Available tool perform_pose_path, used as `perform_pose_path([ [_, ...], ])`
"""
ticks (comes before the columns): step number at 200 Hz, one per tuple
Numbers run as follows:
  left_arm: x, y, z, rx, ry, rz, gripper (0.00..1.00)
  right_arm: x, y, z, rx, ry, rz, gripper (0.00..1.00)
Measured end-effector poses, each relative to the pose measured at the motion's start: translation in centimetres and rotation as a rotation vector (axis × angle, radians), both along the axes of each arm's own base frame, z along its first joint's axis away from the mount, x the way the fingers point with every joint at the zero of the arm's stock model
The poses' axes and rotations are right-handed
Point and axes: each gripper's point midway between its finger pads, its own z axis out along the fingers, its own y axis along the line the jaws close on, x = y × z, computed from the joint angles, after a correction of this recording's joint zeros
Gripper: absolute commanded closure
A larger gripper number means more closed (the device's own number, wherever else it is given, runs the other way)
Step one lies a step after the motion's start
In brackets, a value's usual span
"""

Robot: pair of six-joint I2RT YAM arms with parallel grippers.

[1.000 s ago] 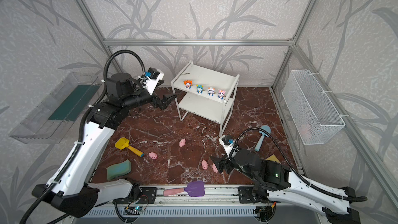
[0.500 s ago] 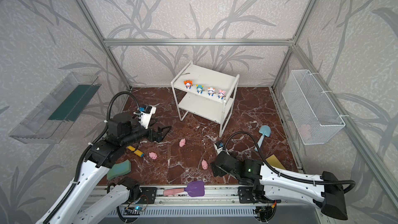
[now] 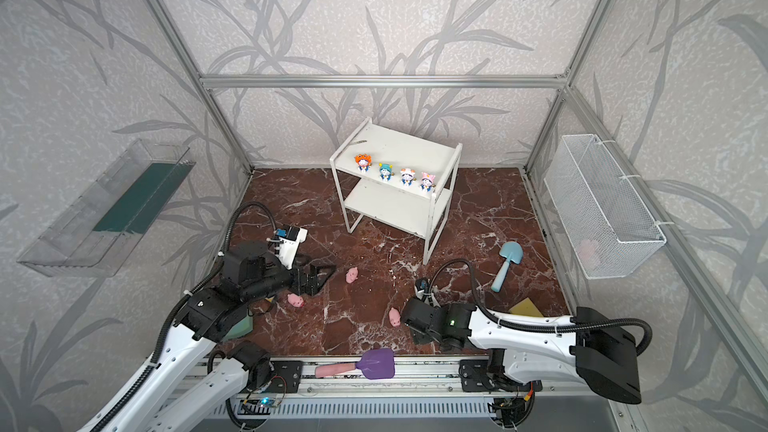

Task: Place and organize the plastic toys onto the shelf
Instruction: 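Move the left gripper down toward the pink pigs while the right gripper approaches them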

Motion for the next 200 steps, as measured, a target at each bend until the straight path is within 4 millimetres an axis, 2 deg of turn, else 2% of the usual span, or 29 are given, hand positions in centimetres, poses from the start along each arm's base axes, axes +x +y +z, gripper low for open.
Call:
perform_pose_path([
  [20,0.3,-0.4,-0.9,0.015,0.041,-0.013,0.01,0.1,0.9,-0.4,0.007,0.013,-0.002,0.36],
  [37,0.5,-0.7,-1.6,0.024,0.069,-0.019,0.01,0.1,0.9,-1.2,-0.020,0.024,0.000,0.44],
  [61,0.4,-0.8,-1.6,0.020,0.072,-0.026,0.01,0.1,1.0,-1.7,-0.038,0.031,0.006,0.53],
  [80,0.3,-0.9,-1.5,0.018,0.070,-0.030,0.01,0.3,1.7,-1.6,-0.026,0.024,0.019,0.54],
  [130,0.1,-1.2,-1.5,0.019,0.069,-0.044,0.01,1.0,1.9,-0.9,-0.010,0.002,0.041,0.42],
  [161,-0.2,-1.5,-1.6,0.027,0.068,-0.055,0.01,1.2,2.8,1.9,0.088,-0.039,0.098,0.27],
  [200,-0.3,-2.1,-1.7,0.035,0.066,-0.071,0.01,1.3,2.9,5.5,0.198,-0.100,0.141,0.26],
])
